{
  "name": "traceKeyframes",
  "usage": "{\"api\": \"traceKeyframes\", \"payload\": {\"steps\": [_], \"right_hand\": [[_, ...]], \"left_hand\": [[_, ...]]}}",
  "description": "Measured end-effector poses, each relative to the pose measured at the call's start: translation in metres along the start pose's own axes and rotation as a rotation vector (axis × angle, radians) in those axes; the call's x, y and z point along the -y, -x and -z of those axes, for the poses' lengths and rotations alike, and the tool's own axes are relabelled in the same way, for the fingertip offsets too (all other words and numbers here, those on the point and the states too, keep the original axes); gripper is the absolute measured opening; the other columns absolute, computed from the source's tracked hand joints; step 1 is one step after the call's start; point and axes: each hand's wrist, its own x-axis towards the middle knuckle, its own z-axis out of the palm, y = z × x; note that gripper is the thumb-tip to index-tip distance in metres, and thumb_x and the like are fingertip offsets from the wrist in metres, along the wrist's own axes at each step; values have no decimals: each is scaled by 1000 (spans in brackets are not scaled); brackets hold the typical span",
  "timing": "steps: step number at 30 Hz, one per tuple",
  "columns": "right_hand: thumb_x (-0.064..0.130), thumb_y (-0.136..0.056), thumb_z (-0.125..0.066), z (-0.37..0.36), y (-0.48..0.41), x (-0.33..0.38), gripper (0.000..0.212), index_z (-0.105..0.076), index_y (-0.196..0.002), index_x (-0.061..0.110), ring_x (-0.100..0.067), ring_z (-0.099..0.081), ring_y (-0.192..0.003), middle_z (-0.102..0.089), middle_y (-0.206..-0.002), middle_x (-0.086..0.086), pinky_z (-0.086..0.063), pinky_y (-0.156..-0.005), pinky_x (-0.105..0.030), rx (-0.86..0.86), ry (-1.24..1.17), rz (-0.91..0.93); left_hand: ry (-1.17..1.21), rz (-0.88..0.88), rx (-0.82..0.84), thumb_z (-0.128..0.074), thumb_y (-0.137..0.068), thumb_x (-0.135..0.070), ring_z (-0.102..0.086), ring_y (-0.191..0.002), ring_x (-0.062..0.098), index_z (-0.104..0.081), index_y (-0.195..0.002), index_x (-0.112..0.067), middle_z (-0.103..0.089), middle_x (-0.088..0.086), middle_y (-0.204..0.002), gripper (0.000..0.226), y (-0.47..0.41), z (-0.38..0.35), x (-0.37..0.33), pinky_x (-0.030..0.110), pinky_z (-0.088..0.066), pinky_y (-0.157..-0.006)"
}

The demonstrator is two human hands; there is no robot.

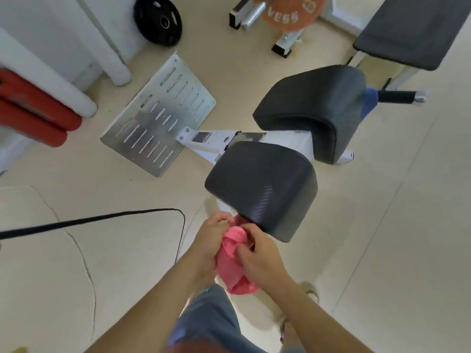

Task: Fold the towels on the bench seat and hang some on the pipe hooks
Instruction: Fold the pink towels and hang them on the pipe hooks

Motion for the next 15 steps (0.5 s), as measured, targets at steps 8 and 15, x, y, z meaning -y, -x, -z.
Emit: {"api": "traceKeyframes", "payload": {"steps": [8,15], "right_hand": [[16,-92,-51,125,57,31,20,-72,-91,15,-19,-69,-81,-73,-85,-5,-55,-68,-31,53,-336,101],[8,-88,-43,215,114,50,22,-45,-66,12,-10,-32,-57,-35,-60,0,-29,-54,-24,70,-210,228]], "left_hand": [[51,-461,109,-76,-68,-13,-63,-85,22,-53,-120,-24,-60,13,-97,58,111,-81,-8,36,-54,-78],[-380,-927,-289,-68,-63,-10,-60,-87,7,-54,-102,-32,-61,-8,-101,46,189,-149,-8,15,-45,-70]]}}
